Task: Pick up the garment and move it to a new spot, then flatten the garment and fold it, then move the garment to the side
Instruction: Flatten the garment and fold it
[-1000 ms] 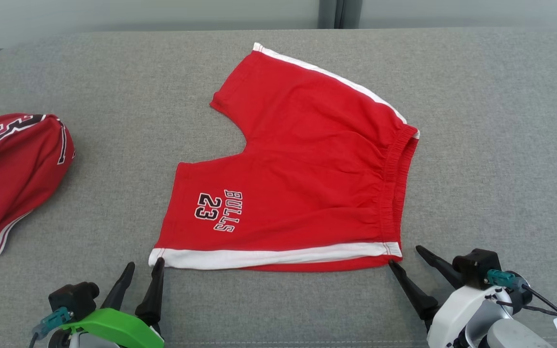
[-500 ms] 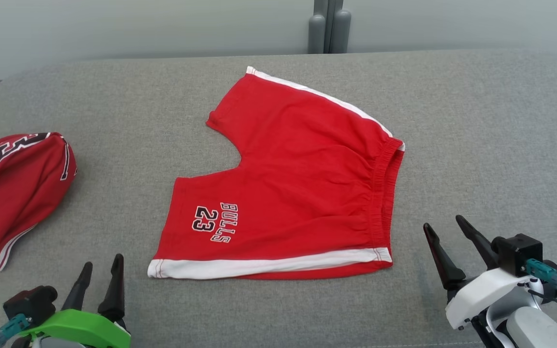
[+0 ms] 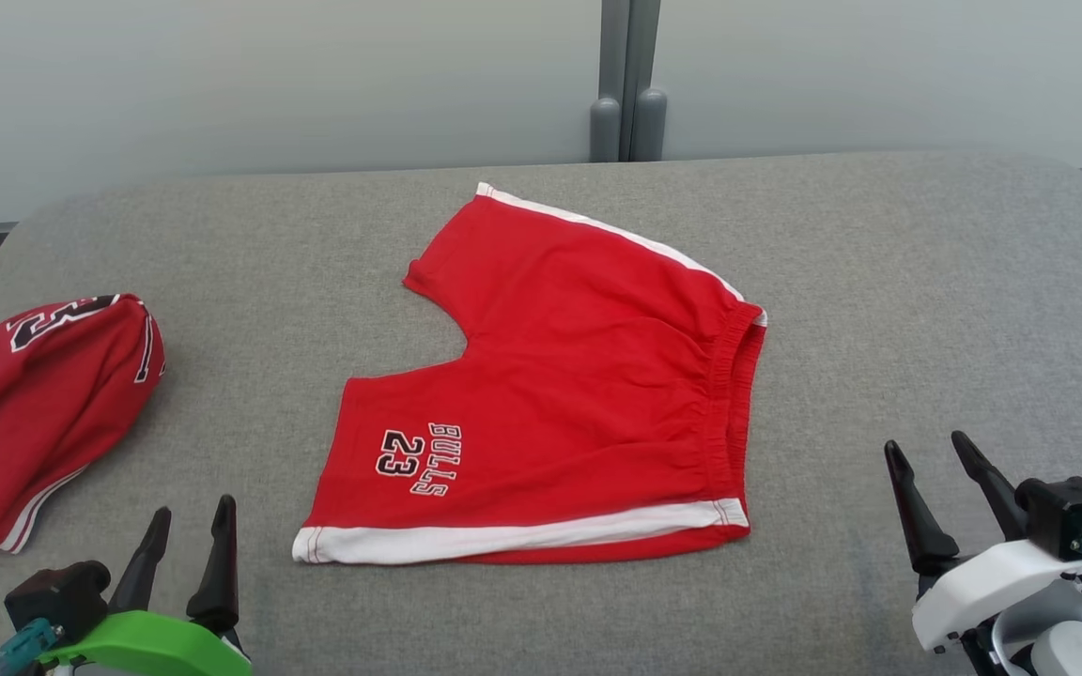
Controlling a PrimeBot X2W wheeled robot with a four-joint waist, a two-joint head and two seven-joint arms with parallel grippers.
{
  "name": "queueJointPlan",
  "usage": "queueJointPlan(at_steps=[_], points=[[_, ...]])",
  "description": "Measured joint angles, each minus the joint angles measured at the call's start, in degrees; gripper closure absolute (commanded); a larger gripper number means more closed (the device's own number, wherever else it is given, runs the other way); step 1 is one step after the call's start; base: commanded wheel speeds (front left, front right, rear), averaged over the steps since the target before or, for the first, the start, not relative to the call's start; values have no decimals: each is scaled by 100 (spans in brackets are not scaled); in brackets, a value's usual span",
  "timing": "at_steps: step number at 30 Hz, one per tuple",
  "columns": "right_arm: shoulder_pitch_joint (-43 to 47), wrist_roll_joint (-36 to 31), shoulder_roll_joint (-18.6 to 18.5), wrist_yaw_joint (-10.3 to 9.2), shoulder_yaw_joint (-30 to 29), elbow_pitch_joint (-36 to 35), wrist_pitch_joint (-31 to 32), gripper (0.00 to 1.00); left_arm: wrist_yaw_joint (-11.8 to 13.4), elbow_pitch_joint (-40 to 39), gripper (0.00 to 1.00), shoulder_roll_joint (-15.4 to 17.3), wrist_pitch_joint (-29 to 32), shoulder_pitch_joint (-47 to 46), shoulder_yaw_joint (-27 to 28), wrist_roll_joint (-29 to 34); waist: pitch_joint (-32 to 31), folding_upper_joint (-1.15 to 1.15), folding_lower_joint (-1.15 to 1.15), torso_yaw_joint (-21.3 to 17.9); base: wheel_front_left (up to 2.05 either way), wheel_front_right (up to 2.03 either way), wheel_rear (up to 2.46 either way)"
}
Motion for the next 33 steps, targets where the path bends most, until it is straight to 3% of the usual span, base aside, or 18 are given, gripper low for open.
queueJointPlan(at_steps=[11,22,33], points=[[288,-115,-12,-53,-367,-364,-15,0,2,-146,0,-8,0,209,0,68,-68,0,0,-59,0,0,0],[448,-214,85,-47,-254,-559,-15,0,-15,-287,0,-59,0,296,-119,75,44,0,0,-97,0,0,0],[74,-456,252,452,567,-52,145,0,-112,-434,0,-225,314,252,-485,62,496,0,0,-43,0,0,0]])
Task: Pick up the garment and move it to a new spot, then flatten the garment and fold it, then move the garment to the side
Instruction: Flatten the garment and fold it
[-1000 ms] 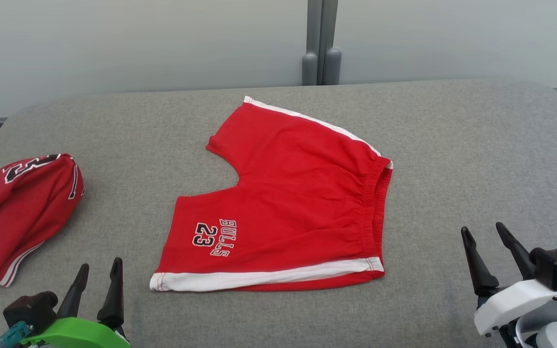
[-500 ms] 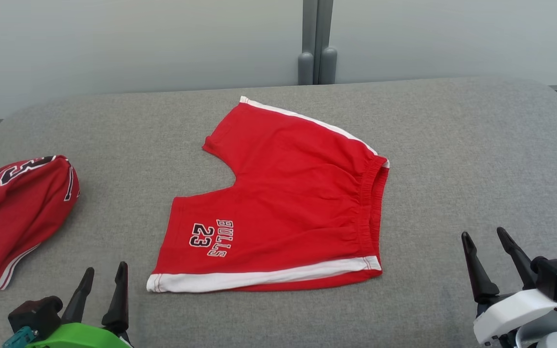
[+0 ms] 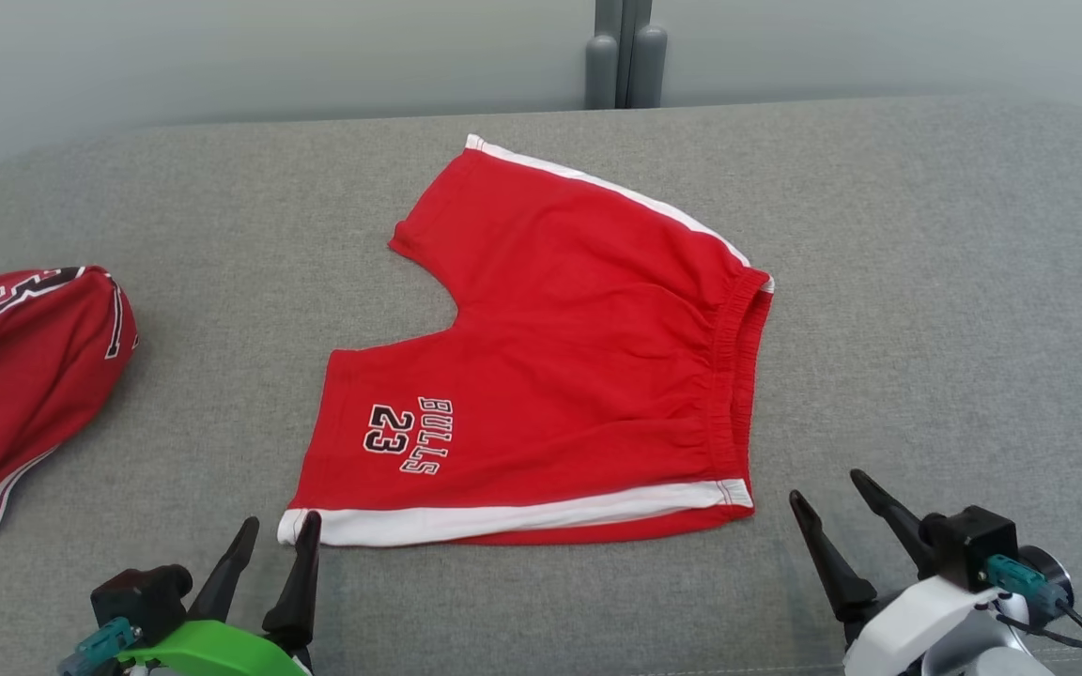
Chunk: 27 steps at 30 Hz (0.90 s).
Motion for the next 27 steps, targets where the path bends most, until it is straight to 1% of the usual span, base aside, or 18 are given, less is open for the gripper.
queueJointPlan(at_steps=[3,7,8,9,11,13,14,15,16,18,19,20,21,24,25,26,27], points=[[-218,-9,79,111,120,132,30,0,-20,-21,0,-18,52,-83,-41,0,132,0,0,18,0,0,0],[-331,-13,180,177,170,257,70,0,-43,-38,0,-43,107,-202,-63,-27,258,0,0,46,0,0,0],[-373,-13,219,182,187,308,70,2,-43,-40,0,-60,121,-229,-69,-54,297,0,0,57,0,0,0],[-407,-13,248,213,197,352,76,10,-44,-44,0,-76,158,-246,-82,-57,334,0,0,70,0,0,0],[-483,-14,269,250,223,447,77,12,-47,-49,0,-104,186,-251,-102,-63,400,0,0,98,0,0,0],[-584,-38,283,268,250,556,89,21,-48,-53,0,-109,202,-253,-100,-116,459,0,0,124,0,0,0],[-641,-42,298,312,269,610,94,21,-48,-55,0,-109,202,-255,-96,-116,485,0,0,137,0,0,0],[-695,-45,323,315,283,660,96,21,-48,-54,0,-108,204,-258,-99,-116,507,0,0,147,0,0,0],[-742,-45,364,334,293,709,96,24,-49,-53,0,-109,209,-268,-104,-116,524,0,0,161,0,0,0],[-824,-45,422,407,361,815,146,33,-49,-49,0,-108,220,-288,-102,-120,542,0,0,183,0,0,0],[-847,-45,439,417,385,858,151,35,-49,-47,0,-108,258,-304,-105,-144,546,0,0,191,0,0,0],[-861,-44,450,432,392,909,153,45,-49,-46,0,-108,260,-318,-110,-159,549,0,0,198,0,0,0],[-861,-44,452,465,399,959,164,51,-51,-46,0,-109,279,-332,-115,-159,550,0,0,205,0,0,0],[-861,-31,482,468,413,1093,178,60,-94,-38,0,-111,336,-336,-122,-212,550,0,0,225,0,0,0],[-862,-25,506,474,414,1133,178,60,-94,-35,0,-114,361,-336,-132,-229,550,0,0,230,0,0,0],[-862,-23,532,475,420,1165,178,64,-96,-35,0,-116,401,-336,-142,-258,550,0,0,234,0,0,0],[-864,-11,557,481,422,1198,178,70,-100,-34,0,-119,412,-335,-155,-279,550,0,0,236,0,0,0]])
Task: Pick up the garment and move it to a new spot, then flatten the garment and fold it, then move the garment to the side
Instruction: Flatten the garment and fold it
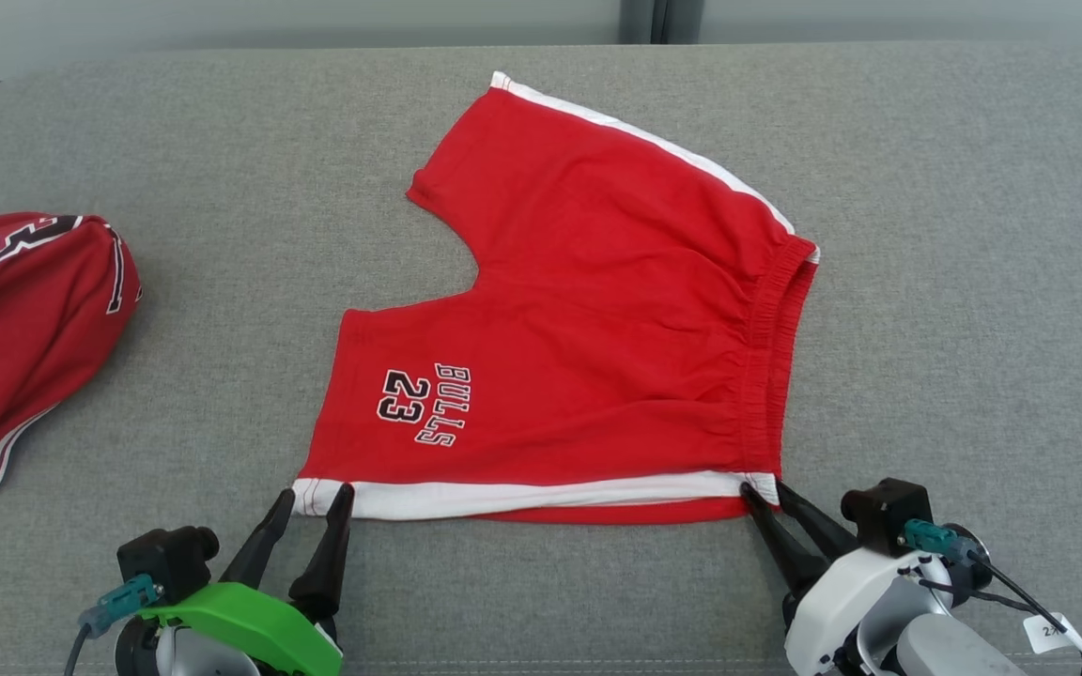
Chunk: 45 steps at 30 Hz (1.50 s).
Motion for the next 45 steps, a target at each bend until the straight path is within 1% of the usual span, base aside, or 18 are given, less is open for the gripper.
queueJointPlan(at_steps=[1,2,3,13,21,27,32,40,41,45], points=[[-5,27,19,35,2,33,0,85,0,0,0,-2,44,0,-2,-25,0,0,0,1,0,0,0],[-14,30,27,47,4,65,0,95,0,4,0,-2,51,1,-3,-38,1,0,0,2,0,0,0],[-30,30,31,52,9,94,0,100,0,7,0,0,96,1,-2,-56,1,0,0,2,0,0,0],[-229,81,71,134,66,274,-11,100,-2,196,0,-8,293,2,36,-308,10,0,0,-18,0,0,0],[-334,81,178,185,159,415,-42,100,8,345,0,37,290,-2,183,-282,-11,0,0,-79,0,0,0],[-354,86,208,188,177,505,-63,100,8,416,0,44,294,-7,177,-282,-17,0,0,-114,0,0,0],[-399,86,211,229,208,590,-109,100,8,550,0,51,300,-21,172,-282,-29,0,0,-144,0,0,0],[-443,87,231,235,271,694,-118,100,5,662,0,143,299,-259,176,-281,-63,0,0,-195,0,0,0],[-443,88,234,235,275,703,-119,100,4,686,5,142,300,-259,164,-281,-68,0,0,-203,0,0,0],[-445,143,257,238,293,751,-160,100,0,743,5,142,342,-258,124,-281,-77,0,0,-233,0,0,0]])
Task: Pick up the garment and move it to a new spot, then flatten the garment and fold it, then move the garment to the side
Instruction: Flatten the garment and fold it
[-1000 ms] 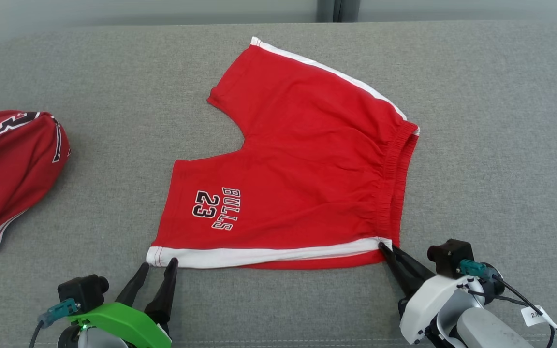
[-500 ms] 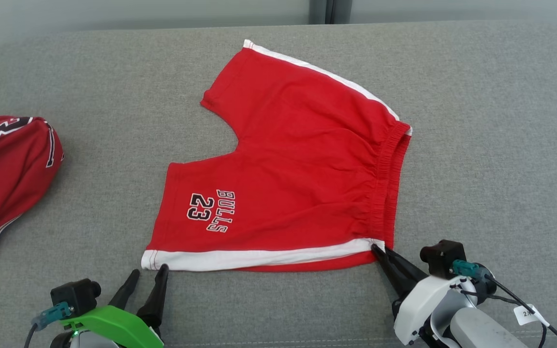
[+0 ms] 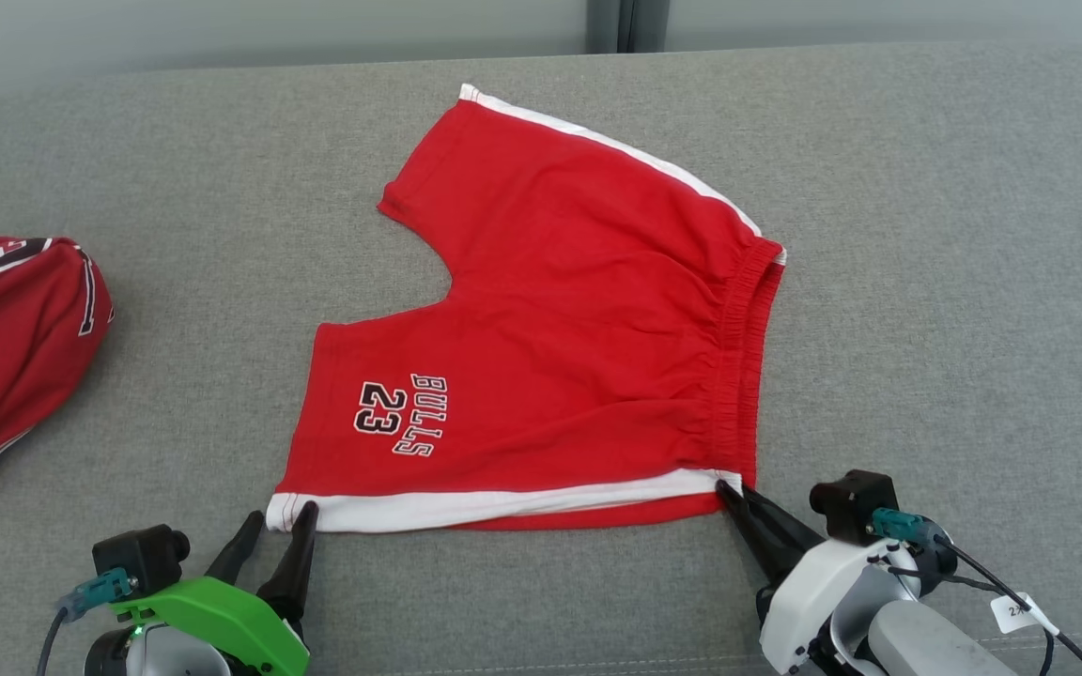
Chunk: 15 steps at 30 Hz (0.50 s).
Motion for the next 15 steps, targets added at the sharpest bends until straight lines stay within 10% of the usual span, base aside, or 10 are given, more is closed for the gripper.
queueJointPlan(at_steps=[3,4,7,15], points=[[-10,23,10,44,4,36,-1,100,-1,24,15,0,1,0,-18,0,-5,0,0,-24,0,0,0],[-18,31,10,45,4,48,-2,100,-2,36,50,0,1,0,-22,0,-7,0,0,-32,0,0,0],[-31,35,14,45,8,76,-4,100,-3,81,100,-1,1,-1,-48,-1,-11,0,0,-46,0,0,0],[-113,81,-20,47,20,56,-9,100,-68,-97,100,56,160,-63,-155,-45,-28,0,0,-55,0,0,0]])
